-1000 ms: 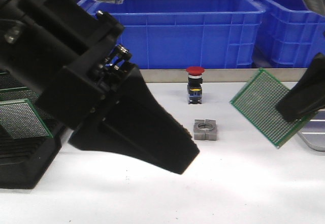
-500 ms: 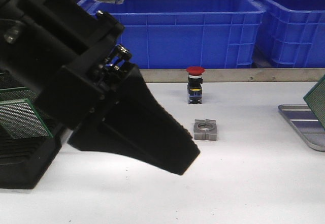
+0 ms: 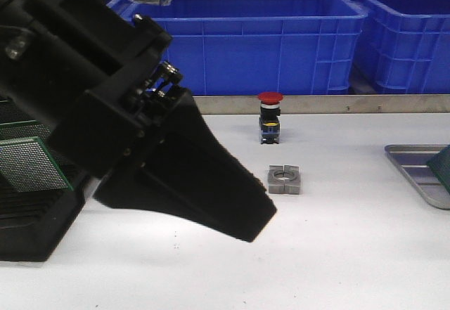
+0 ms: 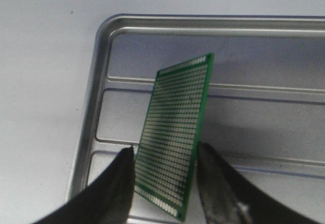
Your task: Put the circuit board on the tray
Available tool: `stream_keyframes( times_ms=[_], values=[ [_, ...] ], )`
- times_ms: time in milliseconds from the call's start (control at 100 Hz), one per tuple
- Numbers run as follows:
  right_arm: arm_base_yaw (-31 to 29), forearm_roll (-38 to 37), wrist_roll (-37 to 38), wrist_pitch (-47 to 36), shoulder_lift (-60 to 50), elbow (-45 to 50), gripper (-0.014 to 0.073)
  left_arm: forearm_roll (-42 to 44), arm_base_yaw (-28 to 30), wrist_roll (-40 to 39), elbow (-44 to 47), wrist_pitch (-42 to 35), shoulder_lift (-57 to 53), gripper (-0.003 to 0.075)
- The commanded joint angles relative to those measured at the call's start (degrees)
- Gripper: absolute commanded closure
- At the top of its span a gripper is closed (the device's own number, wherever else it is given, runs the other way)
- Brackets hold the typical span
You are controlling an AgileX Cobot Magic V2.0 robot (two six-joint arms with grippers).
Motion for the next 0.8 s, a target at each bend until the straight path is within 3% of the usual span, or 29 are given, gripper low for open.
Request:
stream_keyframes(
  times_ms=[0,260,790],
  values=[
    [-0.2,1.0,-0.1,-2.6,-2.1,-1.3,0.0113,-2.9,-0.3,-0.4,-1.6,1.5,-1.7,0.0246],
    [-0.2,-1.1,-0.1,-4.9,-4.6,-1.3,0.0097,3.3,4.7,-0.4,-3.1,6.2,-6.2,0.0246],
    [-0.2,-1.1,-0.1,-4.1,-5.3,-1.3,0.0097,43.3,21.4,-1.1,-4.3,7.2,-22.4,0.0246]
  ],
)
